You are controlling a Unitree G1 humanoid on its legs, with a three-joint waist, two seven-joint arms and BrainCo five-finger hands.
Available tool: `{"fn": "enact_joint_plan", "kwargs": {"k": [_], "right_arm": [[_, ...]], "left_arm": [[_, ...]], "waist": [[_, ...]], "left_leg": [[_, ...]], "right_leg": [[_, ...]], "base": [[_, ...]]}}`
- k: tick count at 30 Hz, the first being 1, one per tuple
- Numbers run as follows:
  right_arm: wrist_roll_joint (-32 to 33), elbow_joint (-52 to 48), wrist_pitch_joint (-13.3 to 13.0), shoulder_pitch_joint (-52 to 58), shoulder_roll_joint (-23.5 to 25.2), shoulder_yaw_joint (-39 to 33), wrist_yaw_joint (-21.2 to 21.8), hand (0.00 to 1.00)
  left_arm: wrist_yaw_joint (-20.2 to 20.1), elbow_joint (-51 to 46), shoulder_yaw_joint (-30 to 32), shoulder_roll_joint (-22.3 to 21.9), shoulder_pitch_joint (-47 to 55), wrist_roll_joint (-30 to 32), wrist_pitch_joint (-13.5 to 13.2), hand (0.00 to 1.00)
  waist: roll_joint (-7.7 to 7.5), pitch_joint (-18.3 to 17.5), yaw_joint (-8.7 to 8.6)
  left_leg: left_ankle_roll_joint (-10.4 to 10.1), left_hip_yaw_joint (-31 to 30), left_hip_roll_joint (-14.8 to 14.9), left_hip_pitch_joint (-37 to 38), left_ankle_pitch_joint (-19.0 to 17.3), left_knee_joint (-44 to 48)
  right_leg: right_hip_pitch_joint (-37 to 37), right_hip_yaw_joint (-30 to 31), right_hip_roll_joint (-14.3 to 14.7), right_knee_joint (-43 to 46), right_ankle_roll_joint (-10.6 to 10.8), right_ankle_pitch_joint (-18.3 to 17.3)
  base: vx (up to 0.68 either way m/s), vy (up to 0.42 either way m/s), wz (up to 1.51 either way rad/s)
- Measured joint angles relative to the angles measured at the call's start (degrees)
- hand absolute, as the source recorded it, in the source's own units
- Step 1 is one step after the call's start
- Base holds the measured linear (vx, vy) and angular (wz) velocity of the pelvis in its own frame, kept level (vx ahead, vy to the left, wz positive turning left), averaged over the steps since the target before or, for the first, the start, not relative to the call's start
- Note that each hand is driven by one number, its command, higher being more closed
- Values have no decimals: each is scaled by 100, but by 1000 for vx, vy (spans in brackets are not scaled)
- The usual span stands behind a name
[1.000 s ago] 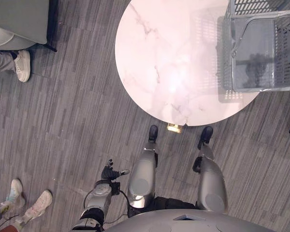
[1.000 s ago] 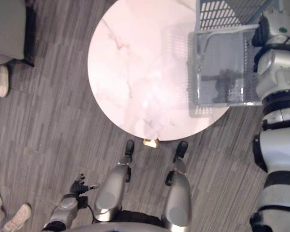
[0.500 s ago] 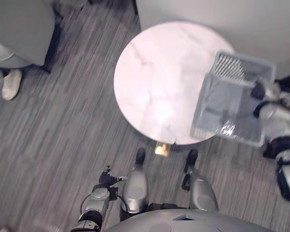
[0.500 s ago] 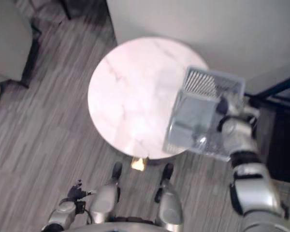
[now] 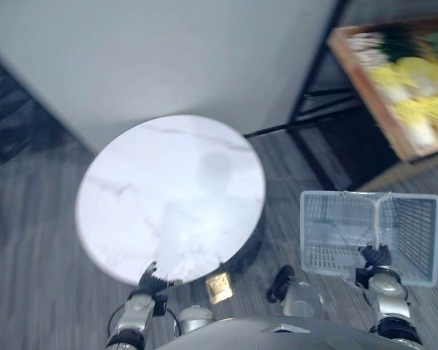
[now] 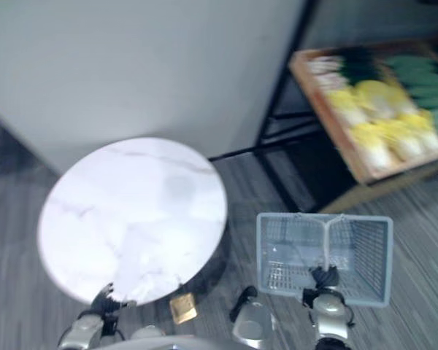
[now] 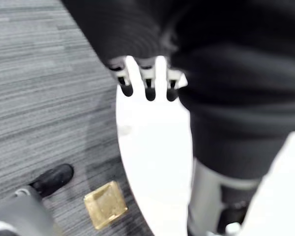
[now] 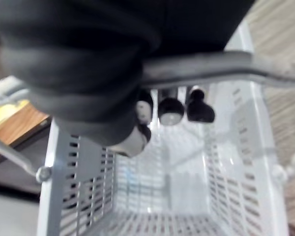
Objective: Pick vegetable in the basket
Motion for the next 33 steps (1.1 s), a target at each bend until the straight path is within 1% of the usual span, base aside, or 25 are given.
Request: {"fn": "enact_joint_plan", "kwargs": {"k": [1, 2, 4, 5, 7, 8, 9, 10, 11, 12, 14, 15, 17, 19, 20, 21, 23, 24, 25, 26, 27, 28, 29, 31, 33], "right_arm": [[0, 69, -4, 61, 13, 2, 5, 100], [0, 242, -2, 58, 48, -23, -5, 100], [9, 449, 3, 164, 136, -52, -32, 100], [11, 475, 3, 211, 164, -51, -38, 100], [17, 545, 4, 466, 200, -45, -47, 100], [18, 584, 4, 521, 189, -44, -52, 100], [30, 713, 21, 549, 198, 17, -79, 100], [66, 747, 38, 565, 215, 74, -93, 100], [124, 914, 46, 547, 258, 229, -93, 100], [136, 1280, 70, 457, 268, 361, -70, 100], [135, 1636, 123, 305, 298, 403, -35, 100], [121, 1694, 159, 397, 272, 404, -24, 100], [115, 1733, 164, 414, 224, 386, -30, 100], [116, 1772, 161, 323, 124, 329, -34, 100], [106, 1768, 125, 251, 19, 331, -34, 100], [97, 1863, 120, 252, -90, 186, -19, 100], [42, 1852, 117, 347, -50, 59, -15, 100], [3, 1862, 116, 428, 44, -22, -23, 100], [3, 1880, 117, 449, 115, -59, -28, 100], [1, 1886, 105, 445, 206, -51, -4, 100], [1, 1908, 99, 435, 257, -46, 12, 100], [4, 1928, 94, 414, 298, -51, 30, 100], [7, 1934, 98, 416, 308, -104, 13, 100], [13, 1990, 106, 488, 318, -143, 19, 100], [71, 1988, 105, 440, 346, -148, 28, 100]], "left_arm": [[1, 23, 9, 23, -10, 0, 12, 0], [-7, 70, 87, -66, -30, 5, 33, 0], [1, 235, 231, -282, -184, 10, 52, 0], [2, 256, 255, -316, -190, 10, 65, 0], [28, 309, 349, -460, -165, 13, 89, 0], [47, 321, 361, -511, -139, 15, 89, 0], [56, 419, 377, -607, -41, 12, 82, 0], [62, 426, 388, -606, -24, 9, 79, 0], [91, 398, 499, -607, -34, 4, 68, 0], [175, 396, 554, -625, -21, -50, -12, 0], [174, 407, 593, -695, 95, -51, -8, 0], [188, 357, 599, -715, 119, -173, -58, 0], [190, 344, 593, -700, -7, -313, -74, 0], [226, 353, 528, -769, -116, -328, -98, 0], [289, 361, 494, -818, -113, -321, -155, 0], [305, 392, 449, -816, -235, -315, -137, 0], [295, 392, 415, -812, -229, -265, -138, 0], [290, 395, 262, -666, -219, -246, -135, 0], [282, 396, 192, -600, -203, -244, -137, 0], [301, 406, 101, -510, -228, -251, -136, 0], [297, 407, 24, -473, -313, -253, -126, 0], [297, 411, -38, -466, -407, -258, -118, 0], [292, 412, -67, -472, -462, -270, -119, 0], [286, 393, -164, -560, -674, -289, -158, 0], [287, 392, -160, -559, -761, -297, -172, 0]], "waist": [[1, 6, -19], [98, -13, -61], [157, -34, -266], [157, -34, -273], [233, -84, -277], [273, -82, -257], [371, -76, -197], [426, -106, -275], [434, -71, -276], [368, 51, -70], [416, 173, 88], [337, 242, 85], [298, 266, 169], [449, 258, 199], [439, 325, 334], [621, 384, 321], [555, 304, 320], [399, 245, 265], [277, 262, 238], [161, 239, 168], [140, 269, 99], [148, 288, 34], [166, 312, -2], [252, 361, -158], [285, 377, -238]], "left_leg": [[-78, 192, 39, 89, -19, 21], [-197, 531, 170, 158, 75, 44], [-278, 1066, 284, 276, 450, 276], [-283, 1153, 326, 328, 548, 443], [-330, 1251, 713, 335, 956, 1565], [-288, 1190, 875, 309, 1171, 1996], [179, 646, 1175, 41, 1691, 2976], [404, 344, 1135, -140, 1406, 3295], [529, -587, 651, -592, 699, 4024], [498, -1416, -135, -947, 32, 4449], [714, -1811, -499, -1280, -490, 4524], [761, -2087, -616, -1703, -662, 4333], [749, -2490, -832, -2218, -724, 3605], [626, -3067, -924, -2698, -575, 2317], [313, -3207, -906, -2793, -289, 1516], [438, -3296, -756, -2825, 106, 1237], [777, -3243, -895, -2726, 350, 1308], [1020, -2958, -1042, -2495, 515, 1137], [1060, -2916, -1087, -2325, 518, 986], [1095, -2875, -1121, -1975, 463, 594], [1080, -2873, -1053, -1787, 435, 407], [1051, -2888, -998, -1591, 401, 270], [1000, -2912, -950, -1362, 417, 143], [862, -3174, -753, -932, 278, -57], [754, -3241, -526, -731, 213, -218]], "right_leg": [[-63, -71, 11, 119, 54, -11], [-260, 221, 259, 149, 45, -93], [-509, 761, 670, 45, -23, -182], [-522, 909, 760, 16, -28, -212], [-527, 1487, 1205, -183, -25, -284], [-492, 1680, 1371, -276, -28, -284], [-346, 2230, 1812, -653, -198, -249], [-321, 2377, 1993, -813, -267, -203], [-315, 2809, 2294, -977, -548, -59], [-178, 3520, 2699, -1183, -600, 22], [319, 4119, 3093, -1560, -328, 133], [584, 4439, 3210, -1736, -305, 134], [743, 4913, 3241, -1859, -353, 89], [934, 5228, 3255, -2074, 26, -21], [770, 5412, 3236, -1630, -273, -175], [903, 5551, 3392, -1536, -327, -267], [1023, 5521, 3306, -1271, -137, -675], [1070, 5377, 3151, -961, 416, -1019], [1034, 5331, 3059, -690, 787, -1184], [647, 5107, 2988, 370, 1222, -1060], [187, 4915, 2941, 1203, 1250, -1011], [-112, 4712, 2823, 1736, 823, -1225], [-273, 4625, 2659, 1876, 724, -1346], [-512, 4403, 2187, 1325, 701, -1346], [-705, 4400, 2011, 533, 805, -1067]], "base": [[217, -164, -160], [160, -157, -113], [231, -257, -139], [271, -260, -158], [261, -178, -151], [311, -168, -209], [258, -108, -164], [332, -132, -178], [291, -129, -213], [324, -131, -237], [230, -70, -221], [146, -34, -164], [157, 1, -165], [236, 61, -186], [260, 111, -180], [340, 172, -194], [329, 157, -105], [329, 129, -51], [434, 103, -50], [444, 60, -37], [433, 45, -29], [422, 56, -9], [408, 30, 17], [459, -69, 43], [441, -210, 40]]}}
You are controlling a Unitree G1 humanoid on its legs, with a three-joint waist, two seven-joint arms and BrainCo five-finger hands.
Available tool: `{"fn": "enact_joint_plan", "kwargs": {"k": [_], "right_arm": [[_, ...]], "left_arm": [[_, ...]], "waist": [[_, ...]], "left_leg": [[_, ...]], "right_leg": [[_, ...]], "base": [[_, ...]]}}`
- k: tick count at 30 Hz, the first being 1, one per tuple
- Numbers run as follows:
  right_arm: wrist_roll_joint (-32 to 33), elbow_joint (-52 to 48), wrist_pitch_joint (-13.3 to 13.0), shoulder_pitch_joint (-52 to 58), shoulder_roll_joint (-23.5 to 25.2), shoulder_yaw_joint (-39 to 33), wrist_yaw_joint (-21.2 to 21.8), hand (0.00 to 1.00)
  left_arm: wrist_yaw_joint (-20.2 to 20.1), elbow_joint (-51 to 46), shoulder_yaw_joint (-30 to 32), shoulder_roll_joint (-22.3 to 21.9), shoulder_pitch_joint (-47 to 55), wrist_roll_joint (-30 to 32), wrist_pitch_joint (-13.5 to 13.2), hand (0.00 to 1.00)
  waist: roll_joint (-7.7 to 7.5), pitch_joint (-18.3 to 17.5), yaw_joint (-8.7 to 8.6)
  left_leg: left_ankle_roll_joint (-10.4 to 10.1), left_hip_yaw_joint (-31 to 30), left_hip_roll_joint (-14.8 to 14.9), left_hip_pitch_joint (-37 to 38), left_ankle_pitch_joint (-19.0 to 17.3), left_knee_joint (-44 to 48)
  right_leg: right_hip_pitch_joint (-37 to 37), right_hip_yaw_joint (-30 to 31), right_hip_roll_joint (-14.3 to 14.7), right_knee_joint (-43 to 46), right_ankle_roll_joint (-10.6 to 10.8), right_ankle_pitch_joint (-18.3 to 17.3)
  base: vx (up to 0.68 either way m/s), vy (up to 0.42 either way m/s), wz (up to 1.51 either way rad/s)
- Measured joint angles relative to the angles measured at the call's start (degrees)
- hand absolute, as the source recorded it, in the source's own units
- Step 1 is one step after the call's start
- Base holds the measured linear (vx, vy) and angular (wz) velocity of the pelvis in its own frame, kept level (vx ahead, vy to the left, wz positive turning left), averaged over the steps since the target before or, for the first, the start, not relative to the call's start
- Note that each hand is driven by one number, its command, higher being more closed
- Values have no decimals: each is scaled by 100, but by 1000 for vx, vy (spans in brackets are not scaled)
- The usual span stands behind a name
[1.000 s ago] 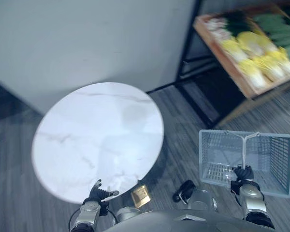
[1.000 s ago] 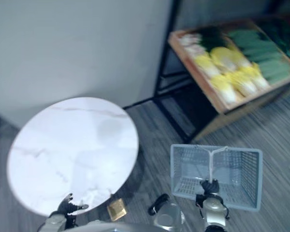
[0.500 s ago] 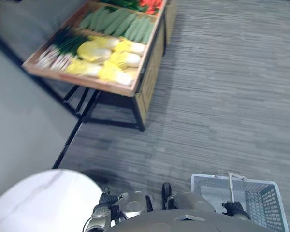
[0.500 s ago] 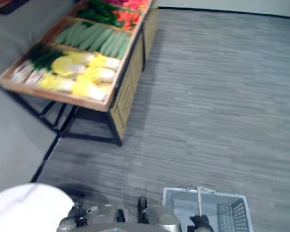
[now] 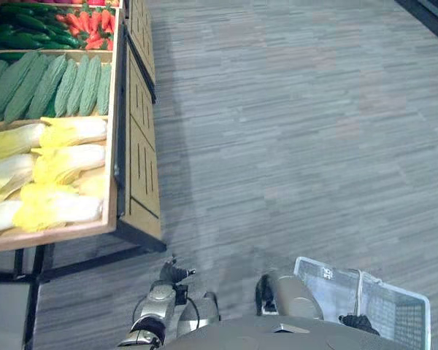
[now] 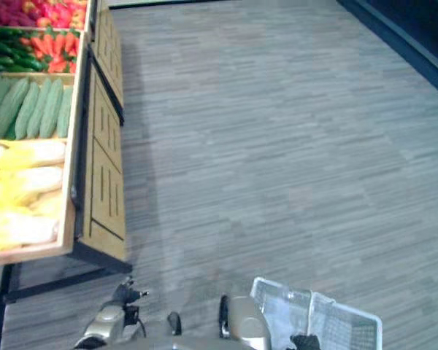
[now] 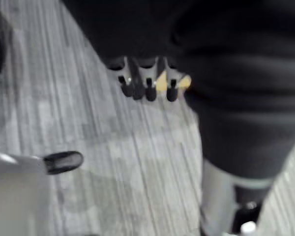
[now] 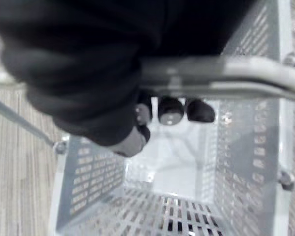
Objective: Pick vegetable in the basket
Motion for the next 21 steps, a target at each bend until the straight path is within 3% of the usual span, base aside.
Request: {"fn": "enact_joint_plan", "kwargs": {"k": [3, 4, 5, 8, 9, 10, 11, 13, 15, 17, 18, 19, 20, 21], "right_arm": [[160, 0, -2, 9, 61, -193, 0, 100], [160, 5, -5, -3, 50, -250, -1, 100], [159, 9, -20, -98, 66, -454, 2, 100], [159, 67, -18, 11, -7, -726, 27, 100], [162, 125, -12, 17, -12, -804, -8, 100], [161, 162, -12, 40, -70, -812, 6, 100], [160, 240, 7, -16, -214, -707, 61, 100], [160, 245, 19, -15, -311, -563, 103, 100], [150, 275, 52, -211, -416, -375, 173, 100], [146, 325, 58, -442, -462, -346, 211, 100], [111, 304, 47, -591, -501, -300, 229, 100], [92, 264, 48, -652, -520, -269, 236, 100], [53, 234, 46, -657, -511, -241, 229, 100], [34, 282, 51, -652, -446, -231, 232, 100]], "left_arm": [[3, 12, 43, 32, -63, 17, -5, 0], [6, 76, 126, 88, -2, 40, -7, 0], [-24, 198, 147, -15, -59, 50, -14, 0], [-24, 246, 465, -181, 210, 82, -34, 0], [-25, 244, 660, -259, 355, 81, -45, 0], [-23, 242, 770, -300, 406, 78, -50, 0], [-22, 242, 873, -333, 508, 72, -49, 0], [-17, 226, 923, -299, 614, 38, -46, 0], [-17, 191, 1042, -328, 669, -20, -83, 0], [-23, 190, 1084, -335, 670, -32, -83, 0], [-21, 193, 1095, -336, 685, -33, -79, 0], [-22, 208, 1086, -349, 711, -32, -77, 0], [-35, 241, 1076, -364, 741, -10, -66, 0], [-38, 242, 1110, -286, 735, 16, -54, 0]], "waist": [[-44, 36, -18], [-58, 57, -15], [120, 214, -45], [165, 193, -19], [339, 78, -24], [351, 73, -22], [441, 100, -7], [428, 145, 111], [320, 208, 356], [287, 219, 465], [268, 223, 477], [299, 207, 472], [248, 159, 457], [114, 97, 417]], "left_leg": [[-378, -123, 320, 362, -367, -206], [-461, -169, 436, 513, -541, -232], [-436, -283, 543, 521, -472, -78], [-516, -543, 534, 682, -75, 373], [-584, -723, 675, 392, -21, 1012], [-646, -768, 727, 142, 65, 1543], [-781, -874, 841, -604, 314, 3122], [-798, -668, 869, -1211, 206, 4497], [-653, 115, 747, -1910, -219, 5155], [-513, 750, 559, -2341, -402, 4738], [-292, 1472, 377, -2529, -325, 3930], [-73, 1994, 244, -2527, 31, 3215], [744, 3046, 103, -2289, 70, 2474], [805, 3379, -55, -2108, 15, 2144]], "right_leg": [[-153, 165, -386, -1747, 145, 1198], [-23, -8, -386, -1865, 272, 2111], [-116, -87, -299, -1239, 152, 1609], [-44, -224, -413, -67, -49, 553], [174, -453, -366, -77, -147, 337], [336, -567, -349, -180, -190, 271], [890, -834, -263, -645, -244, 222], [1545, -1072, -210, -1149, -296, 269], [2379, -1245, -223, -1773, -282, 279], [2706, -1395, -300, -2049, -245, 279], [2958, -1673, -358, -2215, -7, 229], [3126, -1844, -325, -2286, 166, 178], [3399, -2093, -327, -2351, 352, 66], [3499, -2264, -425, -2375, 396, 40]], "base": [[557, -373, 24], [534, -406, 25], [505, -387, 30], [484, -348, 51], [505, -306, 57], [582, -322, 82], [463, -235, 62], [443, -173, 46], [476, -102, 31], [352, -18, 32], [399, 26, 55], [518, 27, 107], [478, 22, 132], [501, 41, 190]]}}
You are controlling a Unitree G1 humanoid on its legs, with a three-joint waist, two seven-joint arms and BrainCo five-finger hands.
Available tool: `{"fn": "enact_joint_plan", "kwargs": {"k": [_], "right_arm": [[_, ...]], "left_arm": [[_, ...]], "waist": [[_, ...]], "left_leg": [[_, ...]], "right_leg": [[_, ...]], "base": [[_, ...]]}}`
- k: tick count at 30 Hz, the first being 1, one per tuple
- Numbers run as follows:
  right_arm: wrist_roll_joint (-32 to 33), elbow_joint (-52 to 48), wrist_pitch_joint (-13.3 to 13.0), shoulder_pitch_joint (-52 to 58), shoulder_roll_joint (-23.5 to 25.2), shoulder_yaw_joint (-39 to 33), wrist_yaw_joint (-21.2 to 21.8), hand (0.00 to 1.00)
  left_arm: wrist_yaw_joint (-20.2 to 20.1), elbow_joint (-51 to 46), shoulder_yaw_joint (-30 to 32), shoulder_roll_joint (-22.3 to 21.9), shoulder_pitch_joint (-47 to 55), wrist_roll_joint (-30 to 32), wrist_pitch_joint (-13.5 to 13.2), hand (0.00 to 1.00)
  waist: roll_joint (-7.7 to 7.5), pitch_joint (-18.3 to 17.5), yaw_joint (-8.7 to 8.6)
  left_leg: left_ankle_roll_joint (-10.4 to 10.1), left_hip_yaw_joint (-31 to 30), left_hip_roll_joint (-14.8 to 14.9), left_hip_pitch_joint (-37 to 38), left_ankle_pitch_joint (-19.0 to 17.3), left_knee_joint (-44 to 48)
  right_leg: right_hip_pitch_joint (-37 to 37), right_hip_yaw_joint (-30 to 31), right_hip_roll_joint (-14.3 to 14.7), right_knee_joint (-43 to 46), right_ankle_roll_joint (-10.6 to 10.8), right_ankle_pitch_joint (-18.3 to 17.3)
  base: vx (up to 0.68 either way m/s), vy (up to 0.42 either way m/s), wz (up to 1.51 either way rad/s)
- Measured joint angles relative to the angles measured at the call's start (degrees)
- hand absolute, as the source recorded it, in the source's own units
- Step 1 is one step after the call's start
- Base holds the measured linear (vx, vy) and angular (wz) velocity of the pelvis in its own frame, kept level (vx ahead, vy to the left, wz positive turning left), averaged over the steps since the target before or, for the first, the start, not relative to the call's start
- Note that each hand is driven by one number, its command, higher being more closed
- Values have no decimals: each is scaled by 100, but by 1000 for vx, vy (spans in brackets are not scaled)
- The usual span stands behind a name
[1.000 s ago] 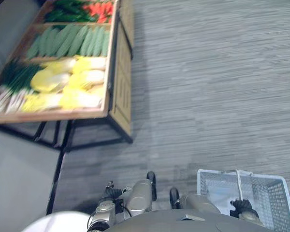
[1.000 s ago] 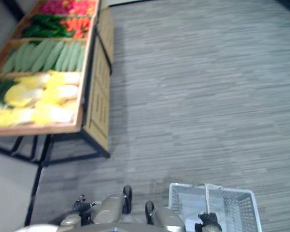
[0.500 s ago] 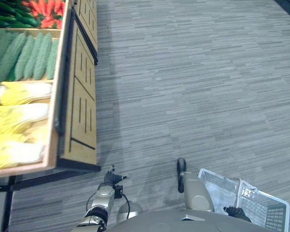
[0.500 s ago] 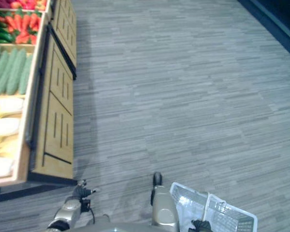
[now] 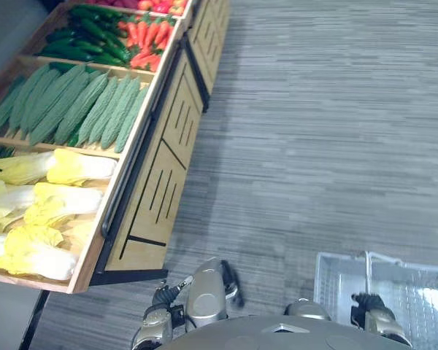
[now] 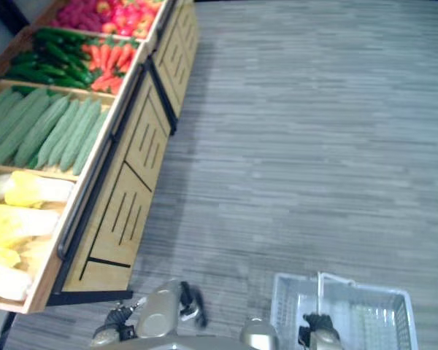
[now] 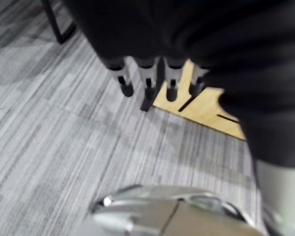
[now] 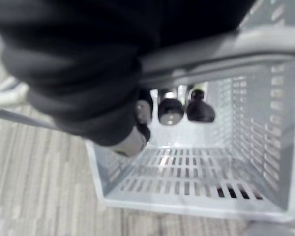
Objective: Pick vegetable in the basket
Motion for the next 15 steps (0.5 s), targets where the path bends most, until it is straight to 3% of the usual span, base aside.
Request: {"fn": "enact_joint_plan", "kwargs": {"k": [1, 2, 3, 4, 5, 6, 9, 11, 13, 15], "right_arm": [[-2, 60, -1, 8, 33, 64, 10, 100], [0, 63, -4, -43, 6, 61, 1, 100], [0, 63, -4, -70, -16, 56, 0, 100], [1, 71, -1, -85, -30, 16, 0, 100], [3, 78, -5, -73, -77, 14, 0, 100], [7, 55, -14, -103, -101, 53, 16, 100], [14, -181, -186, -37, -38, 85, 7, 100], [5, -263, -259, -35, -45, 99, -2, 100], [-1, -305, -321, -41, -45, 146, -6, 100], [7, -283, -352, -62, 9, 212, -10, 100]], "left_arm": [[8, -12, 82, 48, -10, 9, 12, 0], [9, -6, 225, -9, -3, 22, 79, 0], [8, 18, 304, -36, 5, 21, 123, 0], [0, 57, 310, 16, -3, 21, 223, 0], [0, 61, 188, 31, 24, 22, 226, 0], [1, 39, 39, 49, 82, 22, 228, 0], [-2, 37, -128, 49, 145, 25, 258, 0], [6, -35, -290, 71, 184, 25, 282, 0], [11, -92, -415, 96, 180, 25, 278, 0], [18, -201, -432, 169, 96, 23, 228, 0]], "waist": [[-215, -130, 10], [-219, -144, 66], [-187, -163, 74], [-248, -134, 37], [-237, -153, 34], [-222, -164, 52], [-124, -274, 3], [-79, -327, 30], [-45, -323, 18], [-181, -324, 21]], "left_leg": [[264, 730, -226, 64, 15, -341], [693, 1152, -239, 69, -233, -319], [782, 1070, -283, 113, -499, -377], [749, 514, -510, 240, -646, -505], [670, 103, -613, 378, -673, -583], [534, -454, -693, 669, -664, -714], [197, -1455, -721, 1301, -428, -1228], [-12, -2110, -666, 1668, -251, -1531], [-186, -2762, -523, 1783, -150, -1643], [-555, -3723, -478, 1711, -101, -1852]], "right_leg": [[24, -259, -80, 12, 102, 48], [46, -432, -20, 183, 194, 101], [32, -524, 15, 430, 205, 94], [-46, -668, -163, 1465, 311, 147], [-310, -555, -341, 2517, 422, 255], [-802, -212, -471, 3889, 369, 289], [-1642, 124, -608, 5018, 251, 273], [-2110, 332, -761, 4785, 88, 143], [-2455, 901, -669, 3916, 78, 49], [-2624, 2728, -359, 1876, 220, 160]], "base": [[489, 65, 189], [470, 78, 177], [464, 73, 202], [481, 39, 208], [684, -21, 262], [491, -43, 188], [434, -157, 182], [453, -301, 192], [340, -367, 203], [227, -489, 211]]}}
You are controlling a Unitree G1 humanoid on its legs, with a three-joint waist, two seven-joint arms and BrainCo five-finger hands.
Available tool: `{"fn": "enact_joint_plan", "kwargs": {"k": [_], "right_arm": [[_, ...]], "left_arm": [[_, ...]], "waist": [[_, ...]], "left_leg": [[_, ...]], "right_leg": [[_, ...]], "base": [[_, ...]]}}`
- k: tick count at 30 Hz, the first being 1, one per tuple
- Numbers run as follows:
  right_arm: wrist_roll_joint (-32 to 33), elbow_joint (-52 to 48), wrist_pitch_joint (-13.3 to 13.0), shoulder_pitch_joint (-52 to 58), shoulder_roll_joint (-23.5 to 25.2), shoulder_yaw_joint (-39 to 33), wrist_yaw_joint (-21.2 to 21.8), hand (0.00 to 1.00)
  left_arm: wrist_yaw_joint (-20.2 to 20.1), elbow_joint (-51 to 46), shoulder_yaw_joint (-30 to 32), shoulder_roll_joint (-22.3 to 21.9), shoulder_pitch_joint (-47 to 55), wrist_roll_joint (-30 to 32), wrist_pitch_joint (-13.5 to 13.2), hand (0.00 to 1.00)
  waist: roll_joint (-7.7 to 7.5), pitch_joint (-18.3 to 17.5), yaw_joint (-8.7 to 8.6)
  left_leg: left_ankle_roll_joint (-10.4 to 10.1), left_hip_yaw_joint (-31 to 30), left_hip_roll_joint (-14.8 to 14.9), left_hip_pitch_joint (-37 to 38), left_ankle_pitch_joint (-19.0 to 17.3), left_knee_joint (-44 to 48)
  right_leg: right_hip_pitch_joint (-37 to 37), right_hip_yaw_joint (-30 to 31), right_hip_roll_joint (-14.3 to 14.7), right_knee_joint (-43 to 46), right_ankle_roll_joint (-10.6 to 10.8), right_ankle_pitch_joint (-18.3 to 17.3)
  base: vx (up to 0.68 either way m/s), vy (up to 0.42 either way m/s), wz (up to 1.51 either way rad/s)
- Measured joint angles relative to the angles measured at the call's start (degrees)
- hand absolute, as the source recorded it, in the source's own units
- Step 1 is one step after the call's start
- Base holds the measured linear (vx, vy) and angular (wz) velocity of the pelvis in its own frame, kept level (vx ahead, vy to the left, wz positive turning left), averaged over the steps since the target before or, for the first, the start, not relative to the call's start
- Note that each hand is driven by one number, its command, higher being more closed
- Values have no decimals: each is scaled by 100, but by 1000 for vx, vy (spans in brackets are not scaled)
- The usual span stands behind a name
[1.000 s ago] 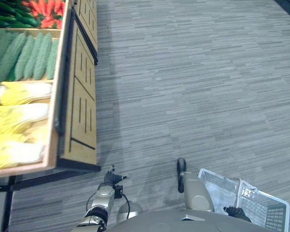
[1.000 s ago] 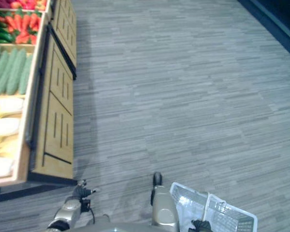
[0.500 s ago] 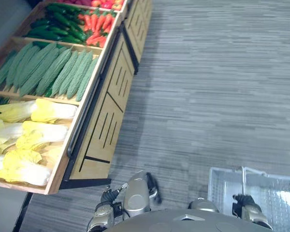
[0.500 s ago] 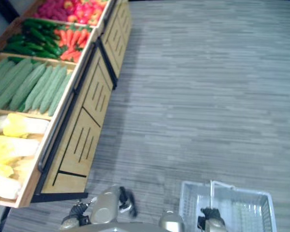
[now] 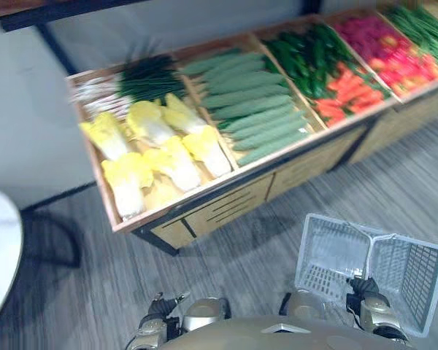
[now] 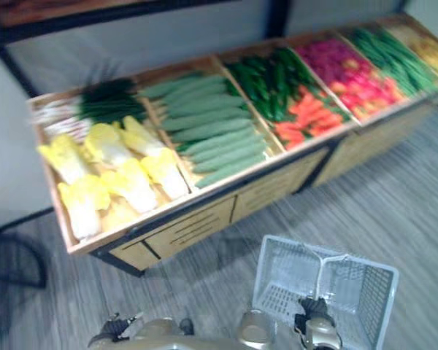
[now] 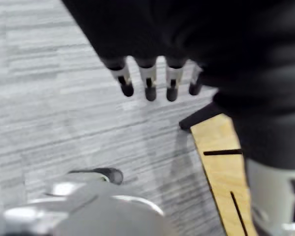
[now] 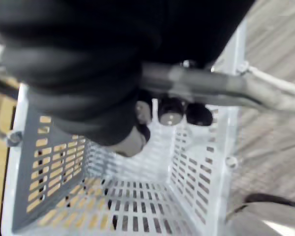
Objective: Pick vegetable in the basket
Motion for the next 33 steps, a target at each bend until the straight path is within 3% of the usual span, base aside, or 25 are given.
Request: {"fn": "enact_joint_plan", "kwargs": {"k": [1, 2, 3, 4, 5, 6, 11, 15, 19, 25, 30, 33], "right_arm": [[6, 7, -9, -7, 40, 7, 1, 100], [25, 101, -30, -33, 174, -18, 4, 100], [128, 228, -20, -72, 142, -200, -5, 100], [132, 213, -3, -82, 109, -264, -25, 100], [147, 204, -6, -99, 44, -295, -28, 100], [238, 238, 18, -125, 54, -384, -29, 100], [345, 215, 83, 44, 233, -404, -19, 100], [338, 198, 85, 50, 283, -485, -29, 100], [346, 184, 88, 69, 376, -773, -28, 100], [350, -27, -57, 277, 591, -732, -48, 100], [349, -193, -151, 375, 608, -466, -85, 100], [340, -280, -147, 539, 605, -376, -95, 100]], "left_arm": [[3, -6, 1, 44, -18, 2, -22, 0], [5, -14, -5, 259, -30, 5, -51, 0], [-8, 39, -109, 159, -130, 10, -36, 0], [-10, -12, -125, 83, -112, 19, -57, 0], [-7, -12, -98, -5, -61, 53, -44, 0], [-5, 23, -20, -37, -25, 63, -39, 0], [14, -58, 324, -227, -76, 40, -52, 0], [50, -71, 361, -177, -150, -7, -48, 0], [129, -281, 595, -60, -241, -118, -28, 0], [500, -1691, 597, 591, -833, -712, -161, 0], [973, -2807, 585, 1142, -1322, -383, -284, 0], [1044, -3078, 584, 1560, -1684, -185, -305, 0]], "waist": [[-95, -9, -3], [-436, -21, -3], [-228, 6, 28], [-96, 2, 65], [139, 30, 100], [241, 18, 118], [256, 19, 184], [270, -40, 219], [250, -92, 177], [207, -170, 104], [195, -182, -38], [188, -195, -104]], "left_leg": [[-55, -237, -52, -87, -39, 3], [-245, -719, -244, -257, -27, 47], [-392, -1039, -150, -370, 42, 94], [-423, -1089, -155, -434, 72, 123], [-434, -1137, -112, -411, 141, 84], [-584, -1247, 51, -391, 244, -37], [-666, -1262, 302, -328, 419, 68], [-630, -329, 343, -166, 668, -376], [-616, -181, 327, 42, 704, -615], [-610, 225, 368, 92, 900, -979], [-583, 722, 386, 161, 980, -1073], [-566, 776, 354, 206, 991, -1077]], "right_leg": [[-2, 579, 39, -436, 15, 56], [59, 1436, 38, -1019, 240, 309], [79, 1277, 212, -868, 54, 129], [106, 1270, 305, -849, -10, 125], [183, 971, 436, -749, -220, 158], [255, 714, 543, -636, -308, 107], [946, 100, 715, -842, -310, 107], [1076, 40, 629, -1085, -316, 110], [1221, 74, 607, -1353, -448, 202], [1051, 352, 660, -1628, -562, 369], [834, 764, 716, -1686, -517, 629], [846, 822, 691, -1683, -491, 667]], "base": [[218, -677, 208], [143, -610, 209], [166, -510, 193], [165, -357, 142], [229, -340, 122], [187, -267, 124], [145, -187, 93], [47, 10, 19], [3, 29, -19], [-84, 13, -29], [-128, 14, -48], [-131, 13, -14]]}}
